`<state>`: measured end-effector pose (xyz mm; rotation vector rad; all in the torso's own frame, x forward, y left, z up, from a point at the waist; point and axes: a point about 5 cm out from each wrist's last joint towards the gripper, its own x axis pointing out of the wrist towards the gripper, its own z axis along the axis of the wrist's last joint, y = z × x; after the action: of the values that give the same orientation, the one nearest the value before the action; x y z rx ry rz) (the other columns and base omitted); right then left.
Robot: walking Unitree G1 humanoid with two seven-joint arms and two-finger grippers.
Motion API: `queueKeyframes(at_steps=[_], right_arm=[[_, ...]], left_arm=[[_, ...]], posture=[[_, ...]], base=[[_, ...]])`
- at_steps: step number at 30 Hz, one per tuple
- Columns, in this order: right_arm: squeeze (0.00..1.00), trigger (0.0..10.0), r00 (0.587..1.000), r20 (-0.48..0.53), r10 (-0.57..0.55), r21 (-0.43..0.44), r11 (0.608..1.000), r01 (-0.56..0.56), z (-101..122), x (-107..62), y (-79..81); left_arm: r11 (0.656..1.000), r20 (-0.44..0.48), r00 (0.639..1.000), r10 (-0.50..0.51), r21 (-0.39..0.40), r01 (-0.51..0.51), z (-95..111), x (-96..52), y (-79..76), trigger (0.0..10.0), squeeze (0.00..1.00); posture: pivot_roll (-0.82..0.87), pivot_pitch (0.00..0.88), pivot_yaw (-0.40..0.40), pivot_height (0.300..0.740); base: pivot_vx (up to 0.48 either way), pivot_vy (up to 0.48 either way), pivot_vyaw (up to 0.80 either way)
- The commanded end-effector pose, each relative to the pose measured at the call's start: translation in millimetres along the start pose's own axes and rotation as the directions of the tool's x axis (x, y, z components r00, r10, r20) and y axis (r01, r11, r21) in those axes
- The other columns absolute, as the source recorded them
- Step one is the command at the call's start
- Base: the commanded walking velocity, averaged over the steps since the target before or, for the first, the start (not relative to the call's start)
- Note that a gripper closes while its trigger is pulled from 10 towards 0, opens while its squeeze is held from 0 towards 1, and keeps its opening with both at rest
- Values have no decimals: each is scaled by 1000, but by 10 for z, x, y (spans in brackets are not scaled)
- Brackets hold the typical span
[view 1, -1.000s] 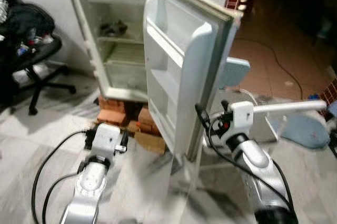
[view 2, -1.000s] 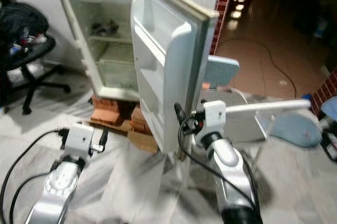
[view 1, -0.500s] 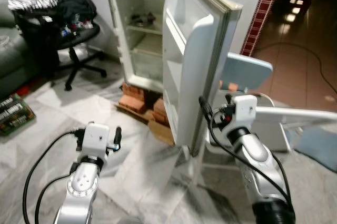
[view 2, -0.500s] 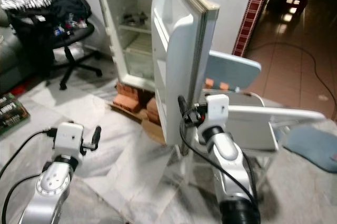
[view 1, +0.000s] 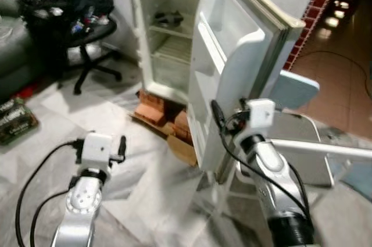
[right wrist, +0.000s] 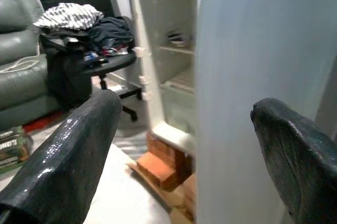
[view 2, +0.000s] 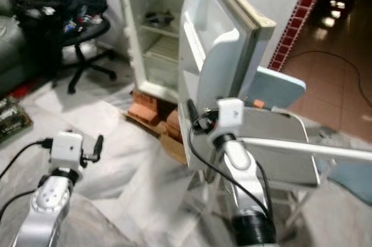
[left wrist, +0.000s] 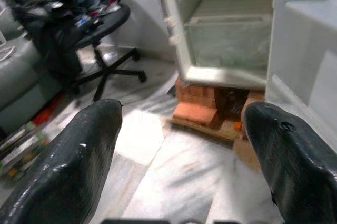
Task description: Restocking fridge
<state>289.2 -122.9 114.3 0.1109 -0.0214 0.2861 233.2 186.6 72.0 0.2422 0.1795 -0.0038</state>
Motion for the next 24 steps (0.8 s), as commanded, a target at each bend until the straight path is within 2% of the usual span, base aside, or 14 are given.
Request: queueKeyframes(at_steps=[1,6,13,16,18,20,21,24], right_arm=[[0,10000,998,12,-62,-24,998,62,37,-53,-158],[0,10000,997,17,-80,-25,996,81,45,-68,-177],[0,10000,992,-1,-126,-23,992,126,13,-138,-285],[0,10000,996,-15,-92,-21,996,91,3,-166,-281],[0,10000,999,-53,-8,27,1000,9,-31,-188,-246],[0,10000,993,-92,70,47,997,-65,-77,-214,-213],[0,10000,984,-144,106,39,994,-101,-130,-231,-232],[0,10000,984,-160,81,-5,997,-83,-132,-210,-313]], left_arm=[[1000,0,1000,-25,-11,25,18,10,-103,10000,0],[1000,-19,1000,-18,-12,18,-10,5,-89,10000,0],[999,-31,999,-41,-11,40,-24,4,-102,10000,0],[999,-44,998,-50,-11,49,-27,8,-115,10000,0],[998,-52,997,-61,-15,60,-30,5,-121,10000,0],[998,-55,996,-63,-16,63,-33,1,-121,10000,0],[998,-58,996,-66,-16,65,-35,-1,-123,10000,0],[998,-61,996,-67,-16,66,-37,-3,-125,10000,0]], posture=[[96,0,-9,740],[99,0,-10,740],[97,0,-7,740],[96,0,-6,740],[96,0,-6,740],[97,0,-7,740],[98,0,-8,740],[101,0,-10,740]], base=[[0,0,0],[0,0,0],[0,0,0],[0,0,0],[0,0,0],[0,0,0],[0,0,0],[0,0,0]])
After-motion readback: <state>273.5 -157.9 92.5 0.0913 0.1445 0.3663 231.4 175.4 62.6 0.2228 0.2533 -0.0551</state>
